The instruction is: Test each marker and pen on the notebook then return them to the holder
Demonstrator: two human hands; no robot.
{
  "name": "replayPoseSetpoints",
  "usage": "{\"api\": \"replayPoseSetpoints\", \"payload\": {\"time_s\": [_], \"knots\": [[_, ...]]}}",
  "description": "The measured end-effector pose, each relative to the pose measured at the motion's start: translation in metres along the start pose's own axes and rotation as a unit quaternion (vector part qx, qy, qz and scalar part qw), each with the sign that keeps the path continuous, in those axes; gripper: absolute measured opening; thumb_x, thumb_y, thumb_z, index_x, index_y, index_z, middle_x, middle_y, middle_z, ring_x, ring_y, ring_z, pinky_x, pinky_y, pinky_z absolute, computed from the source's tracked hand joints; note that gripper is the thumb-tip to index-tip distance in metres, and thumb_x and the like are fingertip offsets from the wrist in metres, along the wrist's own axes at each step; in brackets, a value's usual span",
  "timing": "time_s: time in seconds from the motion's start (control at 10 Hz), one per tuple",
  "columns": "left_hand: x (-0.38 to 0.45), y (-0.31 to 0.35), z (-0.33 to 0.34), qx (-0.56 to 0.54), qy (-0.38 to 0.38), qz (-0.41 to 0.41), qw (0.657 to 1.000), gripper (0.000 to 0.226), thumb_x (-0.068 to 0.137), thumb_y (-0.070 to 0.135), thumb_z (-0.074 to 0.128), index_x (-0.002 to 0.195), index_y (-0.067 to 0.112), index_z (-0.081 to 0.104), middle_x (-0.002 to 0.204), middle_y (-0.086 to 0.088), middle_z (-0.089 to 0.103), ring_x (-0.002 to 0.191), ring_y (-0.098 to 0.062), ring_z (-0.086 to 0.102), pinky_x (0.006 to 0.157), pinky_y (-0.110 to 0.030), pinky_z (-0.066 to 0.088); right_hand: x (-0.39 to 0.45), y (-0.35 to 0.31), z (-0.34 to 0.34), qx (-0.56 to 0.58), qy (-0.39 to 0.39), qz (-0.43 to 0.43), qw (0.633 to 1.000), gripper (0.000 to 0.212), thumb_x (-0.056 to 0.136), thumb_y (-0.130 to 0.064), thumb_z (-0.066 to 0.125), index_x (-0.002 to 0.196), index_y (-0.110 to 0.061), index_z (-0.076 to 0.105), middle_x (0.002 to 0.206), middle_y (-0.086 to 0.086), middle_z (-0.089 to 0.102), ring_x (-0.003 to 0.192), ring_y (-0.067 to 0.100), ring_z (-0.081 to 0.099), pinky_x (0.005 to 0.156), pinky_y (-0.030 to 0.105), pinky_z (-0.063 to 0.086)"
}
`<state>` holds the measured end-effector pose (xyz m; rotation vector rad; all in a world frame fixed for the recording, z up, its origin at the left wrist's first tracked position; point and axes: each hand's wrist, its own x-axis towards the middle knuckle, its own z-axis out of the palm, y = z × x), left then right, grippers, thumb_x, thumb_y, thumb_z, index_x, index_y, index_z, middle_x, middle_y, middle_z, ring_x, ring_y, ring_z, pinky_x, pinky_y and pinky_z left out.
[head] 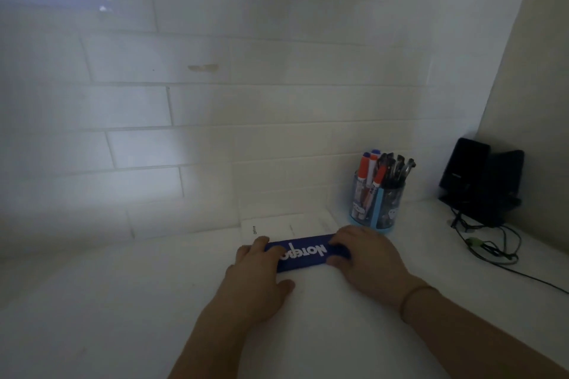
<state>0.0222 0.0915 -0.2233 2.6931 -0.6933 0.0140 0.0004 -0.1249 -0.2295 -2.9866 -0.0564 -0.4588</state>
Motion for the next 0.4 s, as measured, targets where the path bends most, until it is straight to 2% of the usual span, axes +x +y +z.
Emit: {"api": "replayPoseSetpoints", "payload": {"time_s": [0.1,0.2,0.3,0.4], "knots": [[0.001,0.004,0.003,-0.033,0.011,0.04,0.999,0.046,0.095,0.03,0.051,0.139,0.022,0.04,0.143,0.004,0.036,0.128,-0.015,0.039,0.106,-0.027,0.033,0.007,-0.004,-0.004,0.014,-0.013,0.048,0.999,0.04,0.081,-0.052,0.061,0.114,-0.03,0.057,0.115,-0.011,0.057,0.104,0.012,0.054,0.088,0.028,0.046],[0.003,0.006,0.006,-0.037,0.019,0.041,0.998,0.038,0.096,0.02,0.048,0.134,0.02,0.047,0.137,0.003,0.044,0.123,-0.014,0.044,0.106,-0.028,0.036,0.001,-0.008,-0.008,0.036,-0.029,0.064,0.997,0.043,0.083,-0.049,0.06,0.119,-0.026,0.056,0.121,-0.007,0.057,0.106,0.015,0.053,0.09,0.031,0.046],[-0.001,0.009,0.009,-0.056,0.035,0.03,0.997,0.035,0.094,0.029,0.052,0.127,0.02,0.052,0.129,0.005,0.049,0.114,-0.012,0.049,0.104,-0.03,0.039,-0.023,-0.004,-0.011,0.05,-0.039,0.028,0.998,0.05,0.087,-0.046,0.057,0.132,-0.026,0.047,0.14,-0.008,0.044,0.122,0.013,0.044,0.103,0.027,0.037],[-0.003,0.014,0.013,-0.069,0.065,0.003,0.995,0.039,0.09,0.038,0.057,0.125,0.022,0.054,0.125,0.007,0.052,0.111,-0.012,0.052,0.104,-0.034,0.04,-0.059,-0.002,-0.047,0.142,0.108,0.017,0.984,0.045,0.084,-0.035,0.065,0.127,-0.028,0.052,0.132,-0.018,0.045,0.121,0.003,0.044,0.105,0.031,0.04]]}}
